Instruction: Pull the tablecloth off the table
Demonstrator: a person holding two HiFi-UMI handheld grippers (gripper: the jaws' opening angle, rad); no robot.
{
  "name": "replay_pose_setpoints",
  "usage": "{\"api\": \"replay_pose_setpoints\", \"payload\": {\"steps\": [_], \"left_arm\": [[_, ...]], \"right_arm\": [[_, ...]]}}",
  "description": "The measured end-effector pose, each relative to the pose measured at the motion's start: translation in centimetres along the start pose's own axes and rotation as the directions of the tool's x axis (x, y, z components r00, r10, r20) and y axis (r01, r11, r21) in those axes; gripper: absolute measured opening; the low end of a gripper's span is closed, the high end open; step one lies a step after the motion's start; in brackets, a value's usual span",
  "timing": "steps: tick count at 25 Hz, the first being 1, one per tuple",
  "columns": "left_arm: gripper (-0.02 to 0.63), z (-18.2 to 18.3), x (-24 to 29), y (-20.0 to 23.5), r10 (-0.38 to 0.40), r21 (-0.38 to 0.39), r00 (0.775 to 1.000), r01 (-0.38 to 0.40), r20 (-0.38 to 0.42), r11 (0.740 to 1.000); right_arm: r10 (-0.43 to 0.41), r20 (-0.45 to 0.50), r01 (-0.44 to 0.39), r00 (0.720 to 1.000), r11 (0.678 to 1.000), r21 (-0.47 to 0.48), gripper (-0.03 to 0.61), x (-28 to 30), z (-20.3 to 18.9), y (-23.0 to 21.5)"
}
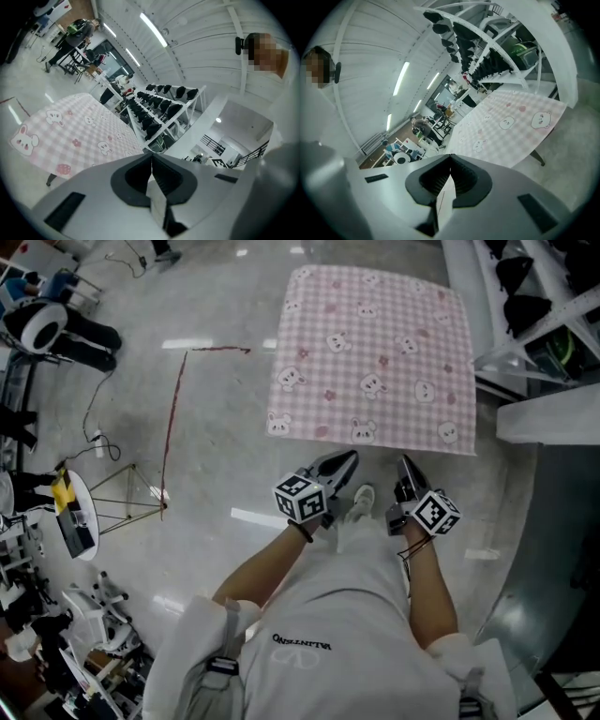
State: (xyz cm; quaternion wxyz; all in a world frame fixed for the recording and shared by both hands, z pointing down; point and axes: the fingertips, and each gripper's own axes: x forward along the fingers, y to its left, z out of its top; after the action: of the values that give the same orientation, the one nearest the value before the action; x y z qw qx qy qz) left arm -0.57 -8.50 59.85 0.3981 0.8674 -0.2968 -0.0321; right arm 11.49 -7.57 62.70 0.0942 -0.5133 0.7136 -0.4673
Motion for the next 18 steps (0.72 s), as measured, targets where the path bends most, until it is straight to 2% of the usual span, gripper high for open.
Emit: {"api": "replay_pose_setpoints", "payload": {"steps": [6,8,13,18], "left_arm": [[0.000,-3.3,1.1,3.0,0.031,-0.136,0.999,-0.028,0.017,0.990],[0.000,-4.3,1.6,3.9,0.044,-0.172,0.999,-0.039,0.023,0.984],[0.019,-6.6,2.9,5.9,0.066,-0.262,0.997,-0.052,0.045,0.964],[0.066,-8.0,3.8,8.6,0.093,-0.348,0.993,-0.061,0.077,0.935]], "right_arm": [[0.007,-0.031,-0.004,0.999,0.995,0.098,0.012,1.9,-2.0,-3.0],[0.012,-0.051,-0.006,0.999,0.992,0.122,0.032,2.6,-2.5,-4.0],[0.014,-0.045,-0.004,0.999,0.977,0.213,0.040,3.6,-3.5,-6.8],[0.018,-0.068,0.001,0.998,0.962,0.274,0.060,4.5,-5.7,-9.1]]}}
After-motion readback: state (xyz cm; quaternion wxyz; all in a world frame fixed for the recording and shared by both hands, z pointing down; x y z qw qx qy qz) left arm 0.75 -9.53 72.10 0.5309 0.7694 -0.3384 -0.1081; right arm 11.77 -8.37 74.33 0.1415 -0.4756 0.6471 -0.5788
